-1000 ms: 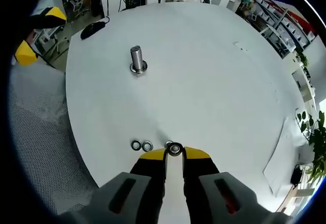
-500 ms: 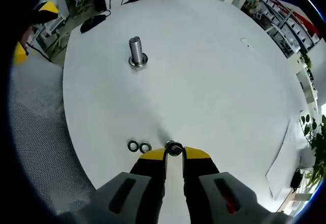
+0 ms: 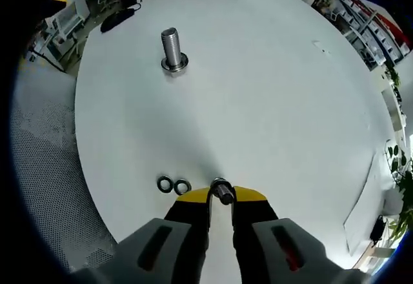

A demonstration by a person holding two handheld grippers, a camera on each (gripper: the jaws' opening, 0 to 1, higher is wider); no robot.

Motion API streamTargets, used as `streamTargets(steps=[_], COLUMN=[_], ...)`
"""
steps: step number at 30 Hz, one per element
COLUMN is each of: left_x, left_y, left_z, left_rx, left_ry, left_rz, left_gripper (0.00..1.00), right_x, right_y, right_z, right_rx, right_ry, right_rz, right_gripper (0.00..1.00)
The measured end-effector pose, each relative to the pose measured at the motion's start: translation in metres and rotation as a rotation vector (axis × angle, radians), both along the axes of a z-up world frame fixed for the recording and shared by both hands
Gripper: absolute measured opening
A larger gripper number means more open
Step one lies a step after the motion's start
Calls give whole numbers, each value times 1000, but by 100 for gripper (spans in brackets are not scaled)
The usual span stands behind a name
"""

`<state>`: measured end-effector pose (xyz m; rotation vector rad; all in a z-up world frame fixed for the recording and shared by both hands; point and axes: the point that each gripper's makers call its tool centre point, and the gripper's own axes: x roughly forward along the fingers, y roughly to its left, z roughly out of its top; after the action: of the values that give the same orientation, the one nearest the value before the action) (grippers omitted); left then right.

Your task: Place the washer onto the threaded stud by aligning its center hole with the stud, sliding it down to the base, and recovering from edge contact or off-axis alignment until the washer reaches the visible bottom stop.

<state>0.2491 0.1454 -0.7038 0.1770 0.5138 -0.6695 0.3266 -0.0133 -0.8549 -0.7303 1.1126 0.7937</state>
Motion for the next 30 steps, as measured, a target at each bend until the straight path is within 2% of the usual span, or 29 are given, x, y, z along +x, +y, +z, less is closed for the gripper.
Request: streamTargets(steps=[14,22,30], left_x=[0,1,2], left_y=[1,2,4], left_z=[-2,1,3], left_rx=[11,2,10], left_ry=[2,-6,-19], left_rz=[1,6,14], left_gripper=[31,31,31], right_x=[-3,-7,-20], right_y=[1,-4,-18], right_z=[-3,3,13], right_rx=[8,16,5], right_ry=[14,5,12], right_rz=[-23,-42,-70], right_gripper=[14,16,17])
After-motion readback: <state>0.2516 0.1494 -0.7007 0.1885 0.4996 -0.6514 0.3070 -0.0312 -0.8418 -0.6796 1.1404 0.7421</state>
